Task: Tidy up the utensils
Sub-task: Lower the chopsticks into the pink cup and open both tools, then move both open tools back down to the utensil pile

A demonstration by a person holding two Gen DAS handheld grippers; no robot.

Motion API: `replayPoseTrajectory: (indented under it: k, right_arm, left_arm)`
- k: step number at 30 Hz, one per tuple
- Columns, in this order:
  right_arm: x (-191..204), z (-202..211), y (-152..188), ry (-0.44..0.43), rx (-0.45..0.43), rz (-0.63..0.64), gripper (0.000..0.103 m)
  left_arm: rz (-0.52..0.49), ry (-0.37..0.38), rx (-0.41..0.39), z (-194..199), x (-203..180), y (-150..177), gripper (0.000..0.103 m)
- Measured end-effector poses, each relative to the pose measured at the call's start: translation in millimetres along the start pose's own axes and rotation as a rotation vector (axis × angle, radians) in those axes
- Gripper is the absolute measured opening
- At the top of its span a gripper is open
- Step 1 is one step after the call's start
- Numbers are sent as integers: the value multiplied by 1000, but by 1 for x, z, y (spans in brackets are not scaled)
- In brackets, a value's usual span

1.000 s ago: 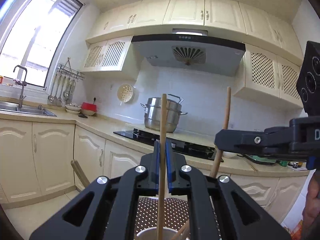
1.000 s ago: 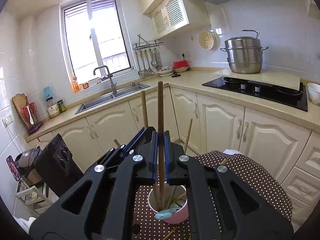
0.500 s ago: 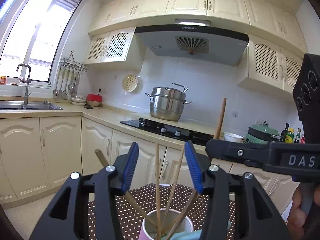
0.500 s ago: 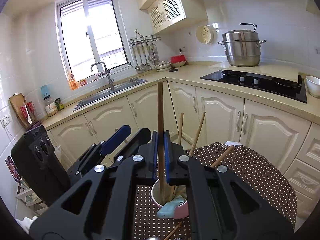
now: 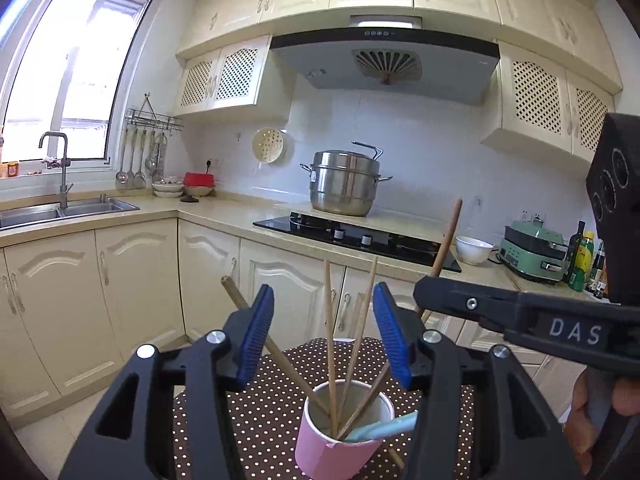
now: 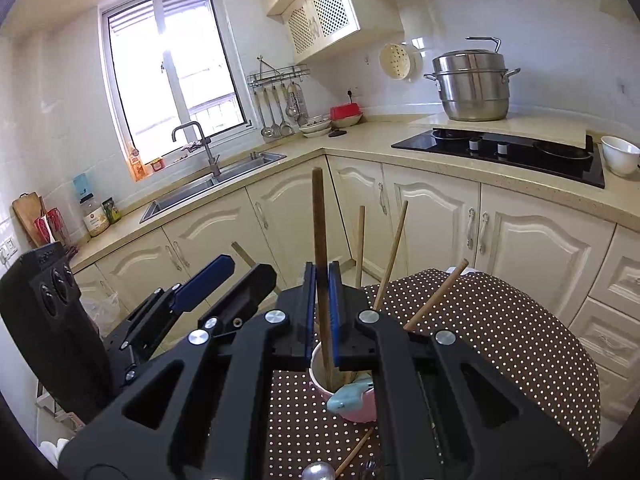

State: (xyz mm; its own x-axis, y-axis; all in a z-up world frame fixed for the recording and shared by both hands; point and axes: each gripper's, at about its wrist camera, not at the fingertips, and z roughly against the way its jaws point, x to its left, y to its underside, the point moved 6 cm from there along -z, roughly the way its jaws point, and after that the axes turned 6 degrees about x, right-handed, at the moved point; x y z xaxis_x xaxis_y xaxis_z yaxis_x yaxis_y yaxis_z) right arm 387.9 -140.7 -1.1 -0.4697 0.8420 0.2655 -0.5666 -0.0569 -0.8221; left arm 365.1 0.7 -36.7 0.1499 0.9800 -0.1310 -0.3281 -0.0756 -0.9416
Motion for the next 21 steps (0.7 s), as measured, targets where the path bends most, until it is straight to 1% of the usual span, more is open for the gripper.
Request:
replayPoseTrajectory:
  k: [4,6,7,8,10,21]
  right_arm:
    - [5,5,4,0,-2,0,8]
    - [7,8,5,8,-6,-1,10]
    - [8,11,5,14,-10,-2,18]
    - [8,13,5,17,-18,-5,32]
    - [9,20,6,22,-38,-12,50]
    - [21,52,13,40,-70,-8,50]
  left_arm:
    - [-19,-7,5,12,-2,-1,53]
    - [-23,-11,4,18,-2,-2,53]
    - [-24,-11,4,21,-2,-2,54]
    - [-24,-10,6,23,-2,-2,55]
    - [-26,-10,11,29,-2,-1,56]
    - [-46,-26,24,62,-9,1,59]
